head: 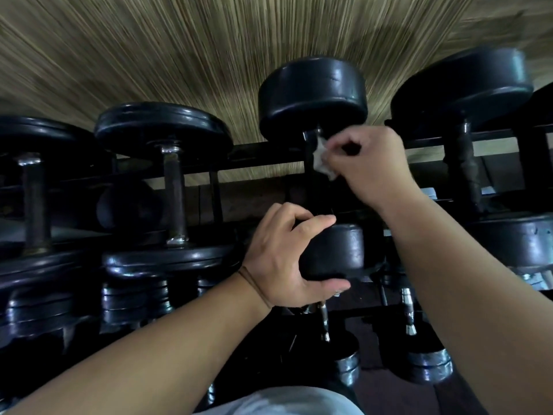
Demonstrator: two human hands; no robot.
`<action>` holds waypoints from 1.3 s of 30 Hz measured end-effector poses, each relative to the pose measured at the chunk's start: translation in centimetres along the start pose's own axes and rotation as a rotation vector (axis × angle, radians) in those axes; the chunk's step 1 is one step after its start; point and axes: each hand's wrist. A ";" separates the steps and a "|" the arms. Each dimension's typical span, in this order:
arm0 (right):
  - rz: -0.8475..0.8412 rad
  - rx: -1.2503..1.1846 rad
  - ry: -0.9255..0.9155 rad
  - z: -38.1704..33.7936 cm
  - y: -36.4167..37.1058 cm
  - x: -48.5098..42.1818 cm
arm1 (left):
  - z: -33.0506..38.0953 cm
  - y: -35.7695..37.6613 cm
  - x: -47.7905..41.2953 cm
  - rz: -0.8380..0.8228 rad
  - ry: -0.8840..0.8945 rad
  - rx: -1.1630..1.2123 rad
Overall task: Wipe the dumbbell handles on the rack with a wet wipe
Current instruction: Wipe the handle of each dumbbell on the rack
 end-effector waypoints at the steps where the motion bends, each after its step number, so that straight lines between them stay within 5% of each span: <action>1: 0.046 -0.003 -0.024 -0.2 0.3 -0.7 | 0.0 0.1 0.1 0.004 0.010 -0.006; 4: 0.063 0.016 -0.086 -0.4 0.4 -1.2 | 0.0 0.1 0.1 -0.002 0.019 -0.020; 9: -0.137 0.092 -0.088 0.3 -0.7 1.0 | -0.1 0.1 0.1 0.003 0.018 -0.020; 18: 0.111 0.267 -0.322 -0.4 1.7 -0.3 | -0.1 0.3 0.2 0.037 0.034 -0.015; 25: -0.127 0.366 -0.582 -0.1 0.1 1.0 | -0.1 0.1 0.1 0.037 0.026 -0.005; 39: 0.039 0.189 -0.113 -1.6 0.6 1.7 | -0.5 0.7 0.5 0.057 0.011 0.029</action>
Point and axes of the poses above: each hand's wrist, its own x-axis away from the middle knuckle, its own y-axis out of the palm, z = x × y, and after that the axes turned 6 degrees about x, right-handed
